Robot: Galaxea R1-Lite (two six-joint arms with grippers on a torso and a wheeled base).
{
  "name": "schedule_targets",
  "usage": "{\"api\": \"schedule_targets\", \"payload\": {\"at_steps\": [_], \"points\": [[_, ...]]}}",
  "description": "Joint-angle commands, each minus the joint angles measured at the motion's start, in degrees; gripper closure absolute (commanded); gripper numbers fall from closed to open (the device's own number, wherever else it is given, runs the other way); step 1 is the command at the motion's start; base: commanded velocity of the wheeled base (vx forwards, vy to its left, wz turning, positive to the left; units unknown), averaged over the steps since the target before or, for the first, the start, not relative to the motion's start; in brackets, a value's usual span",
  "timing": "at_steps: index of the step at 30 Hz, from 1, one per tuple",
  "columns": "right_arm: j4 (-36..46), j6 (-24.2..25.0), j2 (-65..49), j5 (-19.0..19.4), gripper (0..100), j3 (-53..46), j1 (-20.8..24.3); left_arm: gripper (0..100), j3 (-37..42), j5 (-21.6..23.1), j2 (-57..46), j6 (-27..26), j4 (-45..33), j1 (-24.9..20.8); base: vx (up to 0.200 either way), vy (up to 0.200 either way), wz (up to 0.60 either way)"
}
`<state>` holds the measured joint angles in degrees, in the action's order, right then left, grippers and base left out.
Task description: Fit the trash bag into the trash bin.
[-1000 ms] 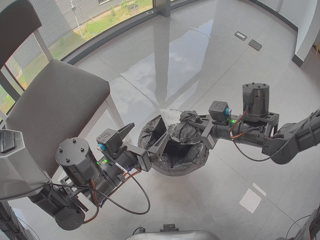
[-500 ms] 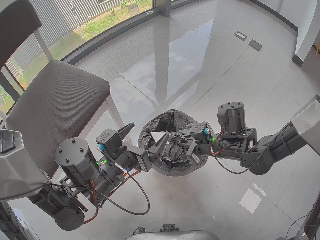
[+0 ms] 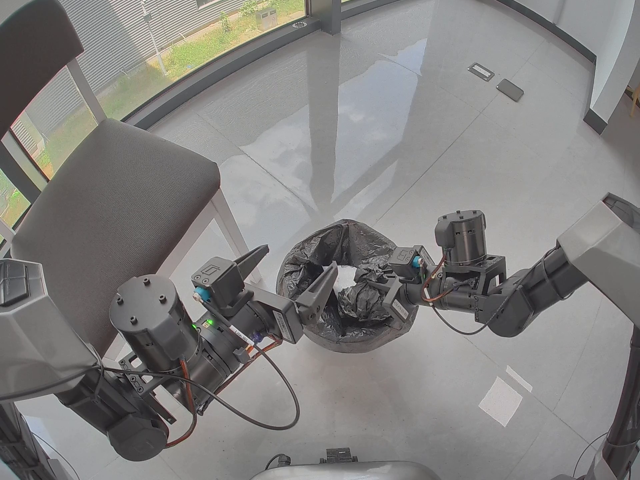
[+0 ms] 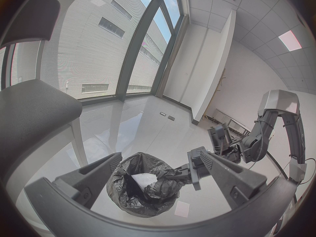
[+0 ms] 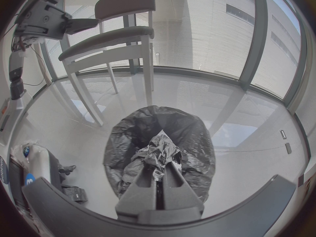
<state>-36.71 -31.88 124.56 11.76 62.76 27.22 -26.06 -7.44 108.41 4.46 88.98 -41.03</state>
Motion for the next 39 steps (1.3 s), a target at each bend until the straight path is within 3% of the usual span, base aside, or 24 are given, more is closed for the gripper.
{"api": "schedule_targets", "payload": {"at_steps": [1,12,39], "points": [[0.1,-0.2,2.1,0.1,100,3.1,-0.8,0,-0.1,0.0,0.5,0.0,1.0,0.0,0.000,0.000,0.00],[0.1,0.0,2.9,0.0,100,5.4,2.6,0,0.2,-0.1,0.3,0.1,1.0,0.0,0.000,0.000,0.00],[5.7,-0.1,12.0,0.1,100,15.4,1.0,0,0.7,-0.1,0.6,0.3,1.0,0.0,0.000,0.000,0.00]]}}
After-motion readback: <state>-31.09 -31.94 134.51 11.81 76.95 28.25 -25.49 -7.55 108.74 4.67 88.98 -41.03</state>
